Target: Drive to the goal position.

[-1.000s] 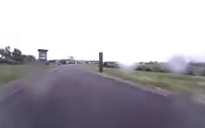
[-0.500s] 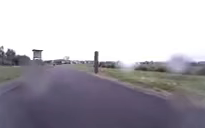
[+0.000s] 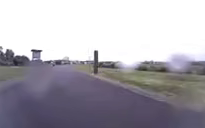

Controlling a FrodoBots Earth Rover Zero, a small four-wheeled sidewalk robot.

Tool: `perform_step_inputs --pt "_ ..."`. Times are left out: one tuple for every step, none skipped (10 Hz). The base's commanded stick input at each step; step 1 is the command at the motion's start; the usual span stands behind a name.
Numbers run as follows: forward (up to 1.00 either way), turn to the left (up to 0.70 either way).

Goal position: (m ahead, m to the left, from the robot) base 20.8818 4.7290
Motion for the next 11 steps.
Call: perform_step_inputs --pt "1.0 0.4" --pt "1.0 0.4" --pt "1.0 0.4" --pt "1.0 0.4" --pt "1.0 0.4" --pt "1.0 0.4" --pt "1.0 0.4" --pt "1.0 0.4" --pt "1.0 0.34" --pt "1.0 0.26" --pt "1.0 0.18"
